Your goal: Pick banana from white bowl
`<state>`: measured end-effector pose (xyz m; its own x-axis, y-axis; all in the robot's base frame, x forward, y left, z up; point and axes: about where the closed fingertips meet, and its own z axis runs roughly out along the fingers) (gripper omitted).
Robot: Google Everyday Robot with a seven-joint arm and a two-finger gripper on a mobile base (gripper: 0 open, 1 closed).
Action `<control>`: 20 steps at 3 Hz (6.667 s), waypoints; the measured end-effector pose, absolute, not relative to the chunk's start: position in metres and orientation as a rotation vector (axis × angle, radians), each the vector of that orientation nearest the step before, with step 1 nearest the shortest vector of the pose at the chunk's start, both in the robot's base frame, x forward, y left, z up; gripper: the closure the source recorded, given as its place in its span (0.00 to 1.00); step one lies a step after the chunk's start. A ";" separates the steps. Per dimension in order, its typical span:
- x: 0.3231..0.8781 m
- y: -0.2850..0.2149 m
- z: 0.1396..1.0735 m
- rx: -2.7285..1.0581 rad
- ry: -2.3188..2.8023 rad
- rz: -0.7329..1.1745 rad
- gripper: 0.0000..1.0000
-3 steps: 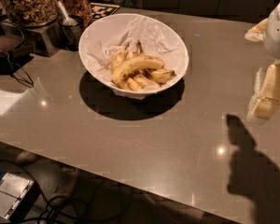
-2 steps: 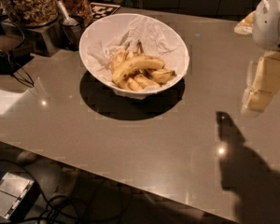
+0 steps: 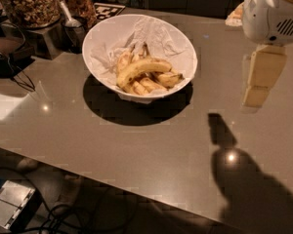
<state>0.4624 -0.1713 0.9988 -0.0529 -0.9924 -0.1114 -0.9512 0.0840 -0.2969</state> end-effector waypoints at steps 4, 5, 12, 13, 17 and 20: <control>0.555 -0.047 1.015 -2.303 1.683 -0.304 0.00; 0.559 -0.038 1.011 -2.286 1.658 -0.285 0.00; 0.640 0.005 0.895 -2.490 1.639 -0.053 0.46; 0.638 0.007 0.875 -2.515 1.649 -0.010 0.44; 0.606 -0.008 0.916 -2.358 1.704 -0.044 1.00; 0.530 -0.031 0.990 -2.174 1.805 -0.110 1.00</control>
Offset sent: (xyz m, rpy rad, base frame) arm 0.0874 0.1175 0.0431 -0.0833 -0.0903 0.3248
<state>0.5300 -0.0307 0.9899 0.2021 -0.9695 -0.1386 -0.9455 -0.1563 -0.2855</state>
